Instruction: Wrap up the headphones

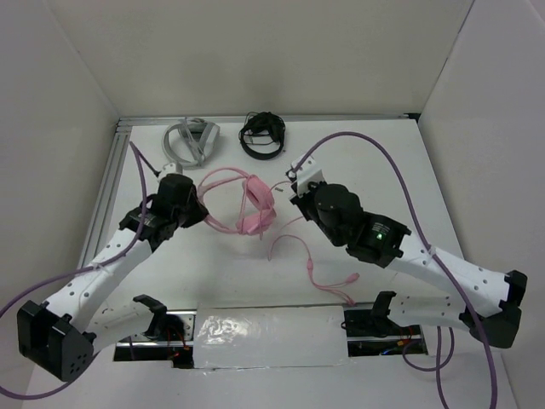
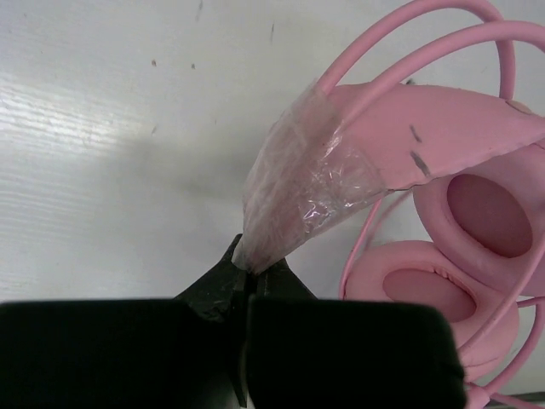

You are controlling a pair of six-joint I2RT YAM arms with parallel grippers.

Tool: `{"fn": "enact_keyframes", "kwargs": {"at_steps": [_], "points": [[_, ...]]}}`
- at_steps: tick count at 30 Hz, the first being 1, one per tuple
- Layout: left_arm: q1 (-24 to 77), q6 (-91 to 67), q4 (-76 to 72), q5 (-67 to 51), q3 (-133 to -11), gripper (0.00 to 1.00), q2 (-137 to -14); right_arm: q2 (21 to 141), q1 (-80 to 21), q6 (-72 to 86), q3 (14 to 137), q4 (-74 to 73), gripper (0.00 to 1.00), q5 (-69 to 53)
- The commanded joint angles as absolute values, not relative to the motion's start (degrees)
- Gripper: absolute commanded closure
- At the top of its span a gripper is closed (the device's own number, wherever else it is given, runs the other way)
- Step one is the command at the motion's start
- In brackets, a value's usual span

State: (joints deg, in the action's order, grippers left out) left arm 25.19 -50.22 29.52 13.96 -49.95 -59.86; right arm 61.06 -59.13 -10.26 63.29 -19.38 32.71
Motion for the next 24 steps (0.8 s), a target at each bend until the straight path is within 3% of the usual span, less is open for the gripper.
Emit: {"fn": "enact_keyframes", "kwargs": {"at_steps": [1, 8, 16, 24], "points": [[22.07, -54.85, 22.41, 13.18, -56.59, 1.00, -56.60, 52.68, -59.33, -7.40, 59.35, -17.93, 1.00, 31.56], [16.09, -58.52, 23.73, 10.63, -65.46, 1.00, -62.21, 43.24, -64.24, -3.87, 50.01, -16.79, 1.00, 22.86], [15.82, -64.25, 24.87, 11.17, -71.54, 1.00, -68.99, 56.66, -74.43, -7.55, 56.07, -18.28, 1.00, 22.41], [16.96, -63.03, 19.08, 6.24, -66.99, 1.00, -70.49, 63.28, -74.97, -13.52, 63.27, -17.84, 1.00, 21.09]]}}
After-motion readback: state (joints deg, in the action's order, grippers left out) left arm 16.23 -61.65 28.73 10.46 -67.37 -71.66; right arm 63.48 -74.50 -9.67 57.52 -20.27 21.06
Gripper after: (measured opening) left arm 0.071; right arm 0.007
